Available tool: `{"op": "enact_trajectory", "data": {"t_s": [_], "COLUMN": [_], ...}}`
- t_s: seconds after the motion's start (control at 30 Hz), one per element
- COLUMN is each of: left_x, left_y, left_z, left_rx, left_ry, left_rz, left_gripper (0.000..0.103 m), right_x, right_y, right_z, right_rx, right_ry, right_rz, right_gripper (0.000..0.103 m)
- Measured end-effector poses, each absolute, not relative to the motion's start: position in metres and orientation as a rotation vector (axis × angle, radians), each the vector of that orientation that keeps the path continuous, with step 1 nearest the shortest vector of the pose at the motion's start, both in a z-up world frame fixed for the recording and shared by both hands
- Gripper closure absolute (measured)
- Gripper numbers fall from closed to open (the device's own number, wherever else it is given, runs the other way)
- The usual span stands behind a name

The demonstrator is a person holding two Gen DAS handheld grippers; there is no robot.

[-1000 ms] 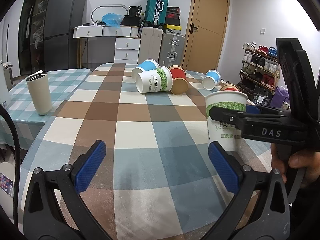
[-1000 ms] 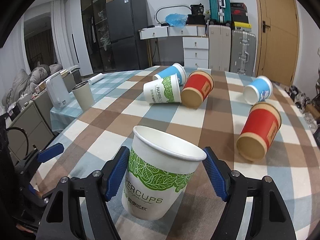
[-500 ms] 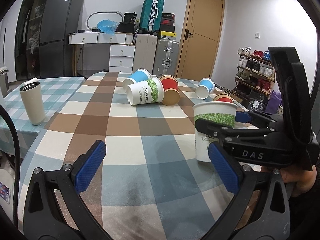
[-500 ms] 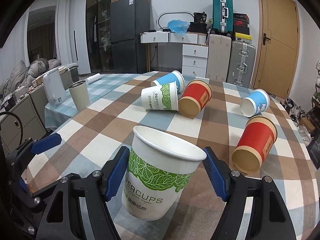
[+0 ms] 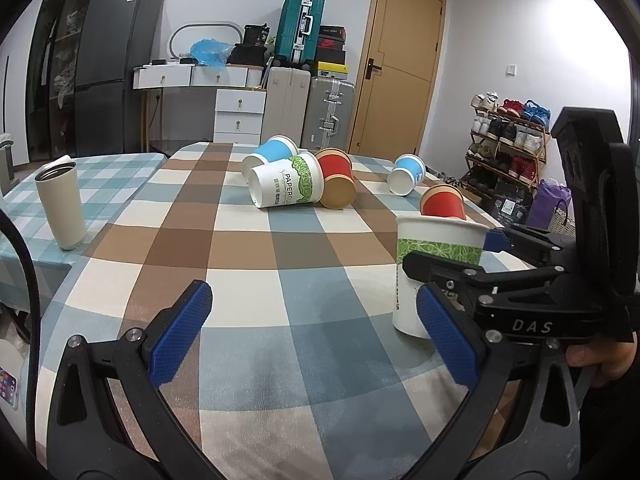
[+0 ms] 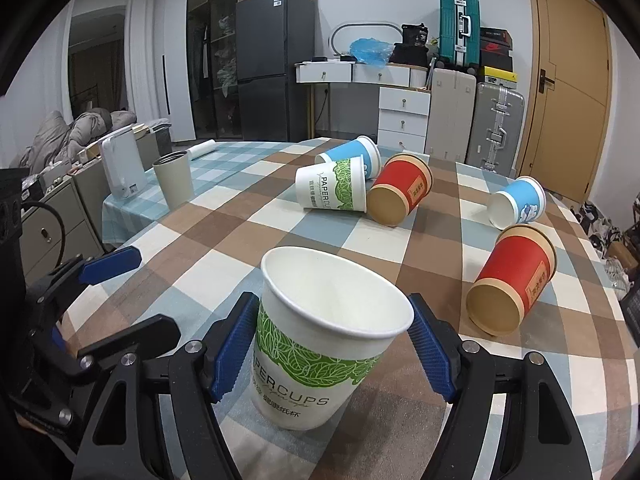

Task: Flip cup upright
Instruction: 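Grasp the upright white cup with the right gripper and lift it, then set the white cup down upright and open the right gripper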

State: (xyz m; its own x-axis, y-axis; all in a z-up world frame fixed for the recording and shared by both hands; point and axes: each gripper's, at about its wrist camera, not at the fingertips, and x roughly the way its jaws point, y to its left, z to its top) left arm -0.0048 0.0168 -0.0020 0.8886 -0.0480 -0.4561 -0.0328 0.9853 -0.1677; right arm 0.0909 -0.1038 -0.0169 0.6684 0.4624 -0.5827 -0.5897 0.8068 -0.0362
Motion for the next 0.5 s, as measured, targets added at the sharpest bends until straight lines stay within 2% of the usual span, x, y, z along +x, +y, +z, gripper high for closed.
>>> {"op": "enact_trajectory", "data": {"t_s": [0.2,0.27,0.5], "left_x": [-0.005,-0.005,-0.005], "left_y": [0.016,0.016,0.016], "left_z": [-0.003,-0.003,-0.003], "left_rx": [-0.171,-0.171,-0.171], "left_ry": [0.477,0.477,0.477], "left_rz": [-0.01,-0.009,-0.009], "left_gripper": [0.001,0.001,0.001], "right_x": [0.082,0.078,0.074], "right_y": [-0.112,-0.115,-0.113], "right_z": [-0.017,-0.019,-0.022], "right_rx": [-0.244,-0.252,-0.263], "right_ry": [0.602,0.619,0.588], "right_rz": [0.639,0.669,0.665], "right_gripper": [0.028,0.035,0.036]}}
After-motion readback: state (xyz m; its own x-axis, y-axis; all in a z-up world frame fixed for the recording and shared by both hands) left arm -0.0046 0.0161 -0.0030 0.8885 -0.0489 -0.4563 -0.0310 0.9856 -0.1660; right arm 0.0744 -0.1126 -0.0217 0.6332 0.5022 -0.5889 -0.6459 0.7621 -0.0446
